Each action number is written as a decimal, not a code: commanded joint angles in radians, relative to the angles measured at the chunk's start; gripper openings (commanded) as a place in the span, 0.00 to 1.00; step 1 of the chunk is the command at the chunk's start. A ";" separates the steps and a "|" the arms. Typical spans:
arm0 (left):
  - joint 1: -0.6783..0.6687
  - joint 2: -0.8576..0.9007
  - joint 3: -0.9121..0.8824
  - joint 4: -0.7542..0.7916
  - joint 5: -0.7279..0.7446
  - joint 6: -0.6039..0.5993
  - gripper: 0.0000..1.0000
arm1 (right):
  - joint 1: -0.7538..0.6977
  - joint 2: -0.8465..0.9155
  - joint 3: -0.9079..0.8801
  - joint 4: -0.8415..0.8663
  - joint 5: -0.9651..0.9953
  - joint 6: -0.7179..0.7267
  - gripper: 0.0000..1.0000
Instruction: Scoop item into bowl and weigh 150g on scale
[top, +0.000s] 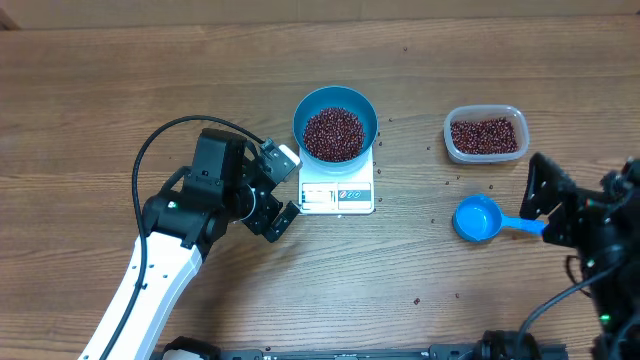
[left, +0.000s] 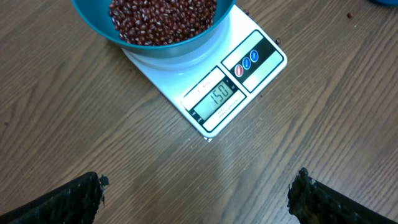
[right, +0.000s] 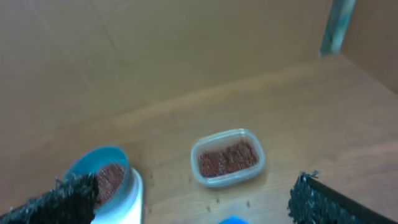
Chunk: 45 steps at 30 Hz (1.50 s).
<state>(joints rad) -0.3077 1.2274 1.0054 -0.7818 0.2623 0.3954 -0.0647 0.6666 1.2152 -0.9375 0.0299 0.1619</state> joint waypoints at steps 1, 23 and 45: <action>-0.007 0.003 -0.002 0.001 0.019 -0.010 1.00 | 0.003 -0.159 -0.248 0.178 0.021 -0.032 1.00; -0.007 0.003 -0.002 0.001 0.019 -0.010 1.00 | 0.033 -0.653 -1.121 0.815 -0.028 -0.005 1.00; -0.007 0.003 -0.002 0.001 0.019 -0.010 0.99 | 0.069 -0.664 -1.207 0.855 -0.008 -0.066 1.00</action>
<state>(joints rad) -0.3077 1.2274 1.0046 -0.7815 0.2623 0.3954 -0.0040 0.0147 0.0185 -0.0898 0.0082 0.1043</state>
